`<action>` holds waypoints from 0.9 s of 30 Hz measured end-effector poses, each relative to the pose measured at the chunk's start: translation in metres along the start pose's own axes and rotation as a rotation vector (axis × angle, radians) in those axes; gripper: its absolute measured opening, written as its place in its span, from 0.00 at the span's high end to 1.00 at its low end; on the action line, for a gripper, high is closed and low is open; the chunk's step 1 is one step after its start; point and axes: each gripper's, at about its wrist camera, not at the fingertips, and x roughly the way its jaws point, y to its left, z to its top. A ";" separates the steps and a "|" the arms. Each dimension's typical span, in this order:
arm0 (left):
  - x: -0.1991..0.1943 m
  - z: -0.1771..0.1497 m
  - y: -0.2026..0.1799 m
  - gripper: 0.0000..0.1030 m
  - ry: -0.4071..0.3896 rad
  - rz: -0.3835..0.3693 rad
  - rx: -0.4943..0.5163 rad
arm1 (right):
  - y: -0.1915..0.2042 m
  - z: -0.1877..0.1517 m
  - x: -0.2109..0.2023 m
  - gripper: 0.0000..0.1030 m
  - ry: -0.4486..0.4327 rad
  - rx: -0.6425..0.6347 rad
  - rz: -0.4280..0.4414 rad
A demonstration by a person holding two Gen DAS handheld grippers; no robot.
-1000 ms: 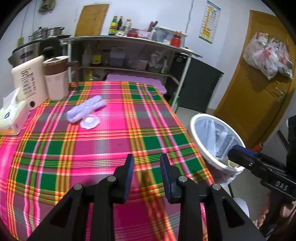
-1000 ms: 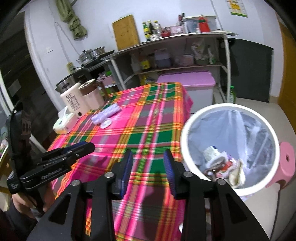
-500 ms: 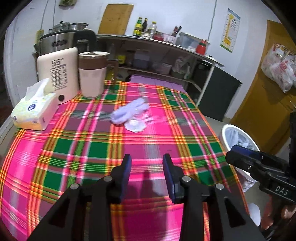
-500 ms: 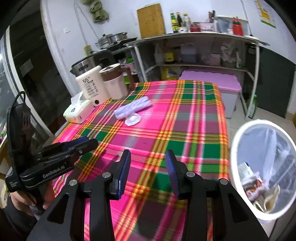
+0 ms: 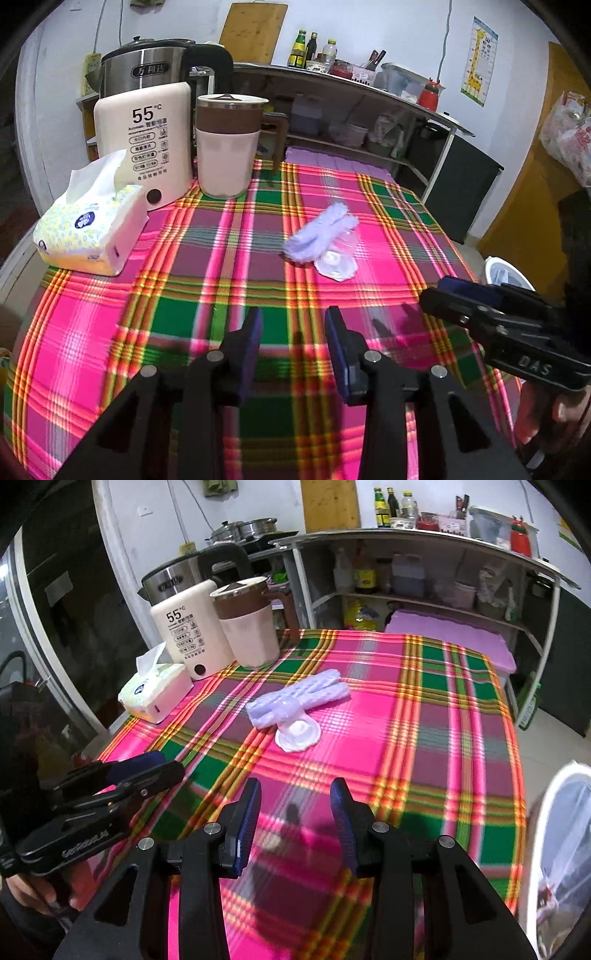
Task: Collect trash
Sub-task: 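Grasp the white foam net sleeve with the left tool while the right tool grasps the clear plastic cup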
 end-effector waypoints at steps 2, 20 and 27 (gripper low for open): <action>0.002 0.002 0.005 0.64 -0.001 0.000 -0.002 | 0.002 0.005 0.010 0.61 0.006 -0.011 -0.003; 0.019 0.020 0.028 0.61 -0.007 -0.004 -0.007 | 0.005 0.045 0.087 0.61 0.038 -0.034 -0.014; 0.028 0.027 0.022 0.60 -0.007 -0.014 0.007 | 0.003 0.047 0.088 0.68 0.025 -0.036 0.007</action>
